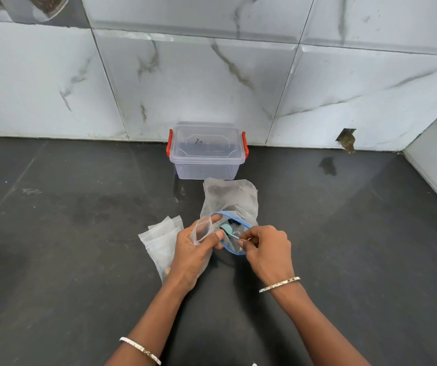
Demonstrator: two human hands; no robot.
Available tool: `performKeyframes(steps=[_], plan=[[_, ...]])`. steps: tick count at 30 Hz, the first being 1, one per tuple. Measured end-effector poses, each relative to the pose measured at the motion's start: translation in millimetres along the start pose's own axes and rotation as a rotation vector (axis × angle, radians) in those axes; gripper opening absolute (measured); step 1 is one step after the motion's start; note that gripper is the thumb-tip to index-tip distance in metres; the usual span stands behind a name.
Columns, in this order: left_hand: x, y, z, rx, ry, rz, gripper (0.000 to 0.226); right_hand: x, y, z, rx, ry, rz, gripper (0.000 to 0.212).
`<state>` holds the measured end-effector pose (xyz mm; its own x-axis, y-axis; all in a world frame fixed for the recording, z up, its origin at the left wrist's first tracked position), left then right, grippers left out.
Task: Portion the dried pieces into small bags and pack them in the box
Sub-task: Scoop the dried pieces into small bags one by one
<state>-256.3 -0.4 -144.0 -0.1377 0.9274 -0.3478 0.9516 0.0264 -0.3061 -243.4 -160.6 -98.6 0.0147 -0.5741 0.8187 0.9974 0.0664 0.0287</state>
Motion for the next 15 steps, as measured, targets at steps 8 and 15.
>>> performKeyframes(steps=[8, 15], plan=[[-4.8, -0.9, 1.1, 0.064, -0.261, 0.071, 0.024, -0.2, -8.8, -3.0, -0.026, 0.109, 0.001, 0.004], [-5.8, -4.7, -0.8, 0.134, -0.329, 0.072, 0.028, 1.9, -12.5, -2.7, -0.004, 0.086, 0.006, 0.005]])
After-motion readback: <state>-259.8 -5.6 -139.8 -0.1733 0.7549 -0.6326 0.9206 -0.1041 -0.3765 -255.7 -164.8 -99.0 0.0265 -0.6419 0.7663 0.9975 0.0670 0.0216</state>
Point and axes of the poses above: each hand's wrist, its own y-axis towards the middle knuckle, its own x-axis out of the back of the hand, z = x × y, the point moved 4 cm from there along y, towards the middle knuckle, and after that the axes turned 10 degrees about x, right-handed, at the moved point
